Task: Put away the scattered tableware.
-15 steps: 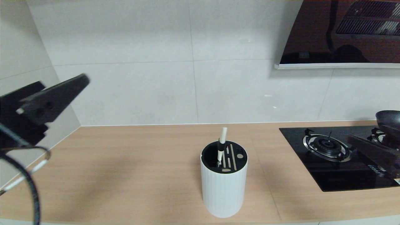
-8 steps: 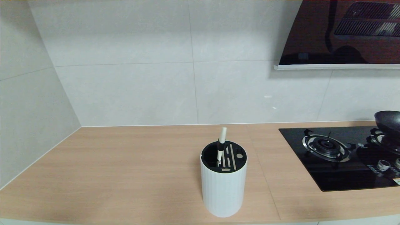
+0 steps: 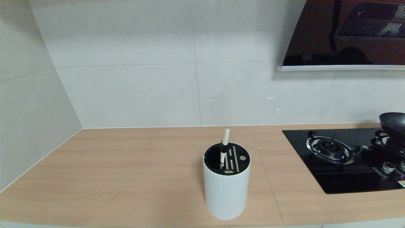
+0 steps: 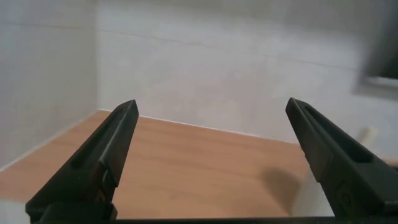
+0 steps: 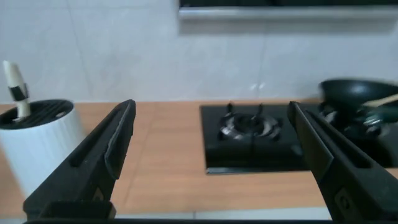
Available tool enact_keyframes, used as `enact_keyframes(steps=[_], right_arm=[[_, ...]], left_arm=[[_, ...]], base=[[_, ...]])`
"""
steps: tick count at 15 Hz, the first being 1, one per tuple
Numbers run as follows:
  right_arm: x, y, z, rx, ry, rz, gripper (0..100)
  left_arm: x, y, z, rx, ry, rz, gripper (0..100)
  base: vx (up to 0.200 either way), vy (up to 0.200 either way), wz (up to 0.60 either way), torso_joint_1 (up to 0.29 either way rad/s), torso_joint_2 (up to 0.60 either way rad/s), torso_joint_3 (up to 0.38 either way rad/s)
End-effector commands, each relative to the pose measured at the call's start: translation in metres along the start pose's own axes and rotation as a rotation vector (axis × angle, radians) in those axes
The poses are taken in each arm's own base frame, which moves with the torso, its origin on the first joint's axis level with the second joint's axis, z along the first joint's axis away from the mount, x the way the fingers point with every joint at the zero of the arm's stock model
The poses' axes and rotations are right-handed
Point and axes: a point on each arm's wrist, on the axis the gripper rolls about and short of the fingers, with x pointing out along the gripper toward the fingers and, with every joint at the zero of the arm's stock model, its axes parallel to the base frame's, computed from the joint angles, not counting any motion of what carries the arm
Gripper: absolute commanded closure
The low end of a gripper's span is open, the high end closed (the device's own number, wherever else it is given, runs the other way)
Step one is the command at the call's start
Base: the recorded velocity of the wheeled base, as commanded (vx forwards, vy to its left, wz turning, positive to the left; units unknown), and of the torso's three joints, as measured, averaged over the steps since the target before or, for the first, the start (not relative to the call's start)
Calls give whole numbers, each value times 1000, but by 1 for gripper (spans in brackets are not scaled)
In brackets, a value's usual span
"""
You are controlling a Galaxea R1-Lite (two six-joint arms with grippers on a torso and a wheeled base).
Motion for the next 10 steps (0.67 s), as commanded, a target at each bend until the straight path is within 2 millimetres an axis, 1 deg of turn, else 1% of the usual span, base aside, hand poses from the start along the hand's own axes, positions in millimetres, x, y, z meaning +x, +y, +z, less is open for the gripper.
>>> enact_keyframes(steps=[1,3,4,5,6,7,9,10], right_arm=[[-1,1,-16,-4,-13,-20,0],[1,1,-26,-5,-7,-6,0],[4,2,-38,-6,10,16,0],[5,3,-43,-3,9,31,0],[5,4,-44,5,21,58,0],[5,4,-45,8,23,78,0],[4,5,-48,5,59,122,0],[4,6,-55,3,122,150,0]], left_arm=[[-7,-2,-26,29,11,43,0],[-2,-1,-43,44,69,53,0],[3,0,-73,89,172,-13,0],[6,1,-93,120,238,-44,0],[9,3,-120,143,300,-80,0],[11,2,-127,145,290,-123,0],[11,2,-132,149,304,-157,0],[11,2,-131,150,303,-157,0]], base=[[0,0,0,0,0,0],[0,0,0,0,0,0],[0,0,0,0,0,0],[0,0,0,0,0,0],[0,0,0,0,0,0],[0,0,0,0,0,0],[0,0,0,0,0,0],[0,0,0,0,0,0]])
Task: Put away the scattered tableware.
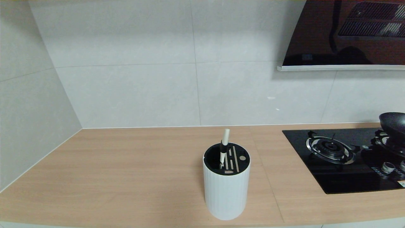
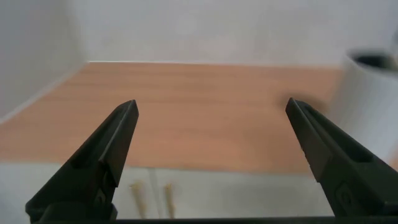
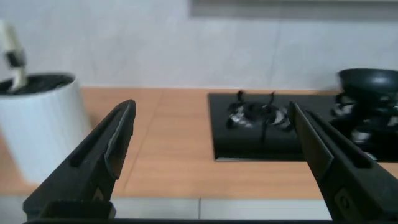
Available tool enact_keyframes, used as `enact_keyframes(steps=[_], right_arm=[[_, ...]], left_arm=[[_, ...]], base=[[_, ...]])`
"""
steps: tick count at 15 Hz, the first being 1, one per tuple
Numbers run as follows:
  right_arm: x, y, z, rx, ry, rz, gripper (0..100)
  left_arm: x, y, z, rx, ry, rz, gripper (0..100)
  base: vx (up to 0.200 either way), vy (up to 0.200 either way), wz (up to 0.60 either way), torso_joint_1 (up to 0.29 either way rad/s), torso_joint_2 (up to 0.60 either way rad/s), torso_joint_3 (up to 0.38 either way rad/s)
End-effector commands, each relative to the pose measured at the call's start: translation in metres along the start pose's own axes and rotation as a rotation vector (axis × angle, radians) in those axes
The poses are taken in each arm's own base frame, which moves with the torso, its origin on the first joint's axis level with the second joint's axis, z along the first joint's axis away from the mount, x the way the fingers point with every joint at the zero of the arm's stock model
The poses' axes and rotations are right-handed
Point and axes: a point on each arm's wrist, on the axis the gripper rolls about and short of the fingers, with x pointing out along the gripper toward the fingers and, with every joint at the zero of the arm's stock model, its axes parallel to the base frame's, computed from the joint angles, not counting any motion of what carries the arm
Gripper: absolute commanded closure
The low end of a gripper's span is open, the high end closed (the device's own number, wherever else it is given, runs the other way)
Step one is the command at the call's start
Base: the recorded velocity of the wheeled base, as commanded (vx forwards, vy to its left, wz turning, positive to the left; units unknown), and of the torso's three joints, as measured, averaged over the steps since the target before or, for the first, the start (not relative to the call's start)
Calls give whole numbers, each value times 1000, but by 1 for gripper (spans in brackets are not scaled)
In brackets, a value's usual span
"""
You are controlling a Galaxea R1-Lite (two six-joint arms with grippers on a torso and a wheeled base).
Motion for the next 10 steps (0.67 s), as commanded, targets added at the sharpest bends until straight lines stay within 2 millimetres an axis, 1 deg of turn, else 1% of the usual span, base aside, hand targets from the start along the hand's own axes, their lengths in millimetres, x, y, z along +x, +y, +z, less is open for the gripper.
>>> enact_keyframes(steps=[1,7,9,10], right_arm=[[0,1,-6,1,61,41,0],[0,1,-5,13,40,49,0],[0,2,-4,9,38,94,0],[0,2,-5,16,38,61,0]], left_arm=[[1,0,-5,1,18,-1,0],[1,0,-5,-8,19,-1,0],[1,0,-5,-8,19,-1,0],[1,0,-5,-8,19,-1,0]], base=[[0,0,0,0,0,0],[0,0,0,0,0,0],[0,0,0,0,0,0],[0,0,0,0,0,0]])
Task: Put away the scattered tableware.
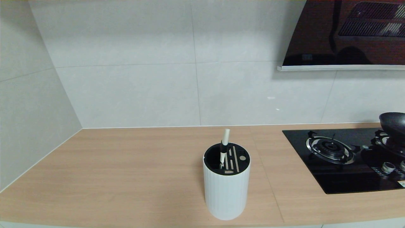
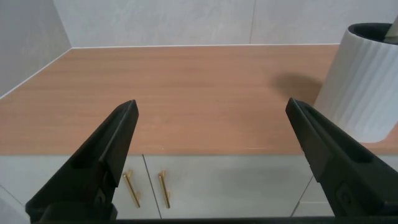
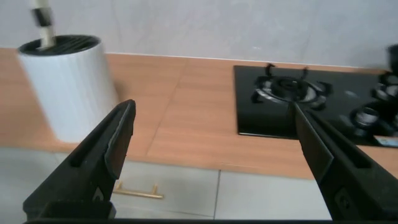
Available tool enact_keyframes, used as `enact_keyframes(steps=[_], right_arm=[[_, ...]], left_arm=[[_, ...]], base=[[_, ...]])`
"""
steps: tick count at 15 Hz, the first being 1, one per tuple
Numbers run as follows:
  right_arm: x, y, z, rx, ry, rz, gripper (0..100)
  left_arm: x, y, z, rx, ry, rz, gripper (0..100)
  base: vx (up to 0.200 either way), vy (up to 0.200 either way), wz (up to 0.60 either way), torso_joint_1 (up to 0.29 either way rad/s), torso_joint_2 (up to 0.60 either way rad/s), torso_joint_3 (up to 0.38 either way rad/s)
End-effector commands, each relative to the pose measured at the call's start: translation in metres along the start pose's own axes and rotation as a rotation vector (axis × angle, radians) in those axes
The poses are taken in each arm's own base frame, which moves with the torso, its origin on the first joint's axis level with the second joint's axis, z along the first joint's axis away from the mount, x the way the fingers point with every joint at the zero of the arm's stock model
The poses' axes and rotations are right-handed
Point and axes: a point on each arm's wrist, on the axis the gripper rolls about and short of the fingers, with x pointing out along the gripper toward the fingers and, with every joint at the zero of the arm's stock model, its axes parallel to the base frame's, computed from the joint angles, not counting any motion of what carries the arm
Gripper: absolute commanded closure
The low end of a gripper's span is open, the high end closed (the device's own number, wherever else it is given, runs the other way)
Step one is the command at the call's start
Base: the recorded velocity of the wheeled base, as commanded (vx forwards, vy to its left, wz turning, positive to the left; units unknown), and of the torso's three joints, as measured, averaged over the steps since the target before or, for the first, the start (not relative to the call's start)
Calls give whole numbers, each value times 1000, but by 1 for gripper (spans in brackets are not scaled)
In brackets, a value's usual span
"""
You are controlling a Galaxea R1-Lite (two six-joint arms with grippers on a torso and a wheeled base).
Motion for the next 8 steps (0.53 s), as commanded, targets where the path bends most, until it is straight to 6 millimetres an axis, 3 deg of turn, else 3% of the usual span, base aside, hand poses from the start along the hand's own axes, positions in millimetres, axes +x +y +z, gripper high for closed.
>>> enact_keyframes(steps=[1,2,8], right_arm=[[0,-1,0,-6,3,-34,0],[0,-3,-5,-3,51,-132,0],[0,-2,-5,5,52,-100,0]], left_arm=[[0,0,0,0,2,1,0],[0,0,0,0,2,1,0],[0,0,0,0,2,1,0]], base=[[0,0,0,0,0,0],[0,0,0,0,0,0],[0,0,0,0,0,0]])
